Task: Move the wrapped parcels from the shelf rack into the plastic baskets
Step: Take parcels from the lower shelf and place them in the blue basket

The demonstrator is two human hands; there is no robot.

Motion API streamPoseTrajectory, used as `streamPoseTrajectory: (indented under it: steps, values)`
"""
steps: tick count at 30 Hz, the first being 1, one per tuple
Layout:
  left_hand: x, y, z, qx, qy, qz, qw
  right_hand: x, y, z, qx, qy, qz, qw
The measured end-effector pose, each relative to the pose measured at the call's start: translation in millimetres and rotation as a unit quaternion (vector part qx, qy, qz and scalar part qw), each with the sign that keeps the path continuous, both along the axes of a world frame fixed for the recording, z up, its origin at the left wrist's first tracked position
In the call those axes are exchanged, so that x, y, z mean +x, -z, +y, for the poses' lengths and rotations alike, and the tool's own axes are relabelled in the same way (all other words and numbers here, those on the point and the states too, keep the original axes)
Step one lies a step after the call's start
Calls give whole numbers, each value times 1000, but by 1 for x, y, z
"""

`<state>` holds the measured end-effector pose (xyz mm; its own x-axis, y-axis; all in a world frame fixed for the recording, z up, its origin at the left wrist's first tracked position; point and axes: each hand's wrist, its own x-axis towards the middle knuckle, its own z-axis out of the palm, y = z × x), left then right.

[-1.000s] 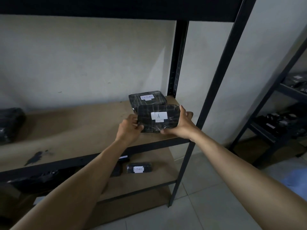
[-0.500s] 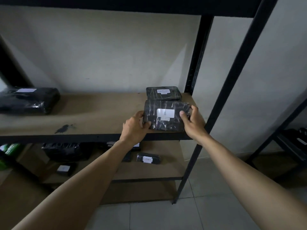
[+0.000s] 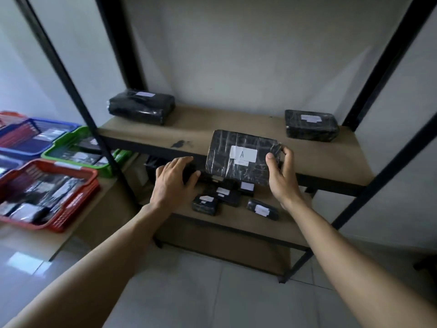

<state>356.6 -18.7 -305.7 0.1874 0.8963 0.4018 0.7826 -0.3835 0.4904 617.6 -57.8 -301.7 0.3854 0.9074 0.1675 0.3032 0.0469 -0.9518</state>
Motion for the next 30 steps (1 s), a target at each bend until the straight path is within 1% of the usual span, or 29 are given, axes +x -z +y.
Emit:
streamPoseTrajectory:
  steps: [3,6,12,19,24,30]
  values:
    - [-55,4,-6,-1,-32,-1,999,-52,5,5,18,-29,-52,998]
    - [-120,8,-14,-4,-54,-1,999,-108,12,14,38,-55,-78,995]
    - [-245,10,-23,1,-79,-5,997,-235,23,29,30,-89,-92,991]
    - [-366,23,-15,-11,-103,12,995,-363,43,48,-21,-78,-49,996]
    - [-425,27,-1,-32,-134,-4,990,-434,48,70,-53,-92,-1,994]
    - [-485,42,34,-52,-146,-22,988,-500,51,117,-71,-119,7,990]
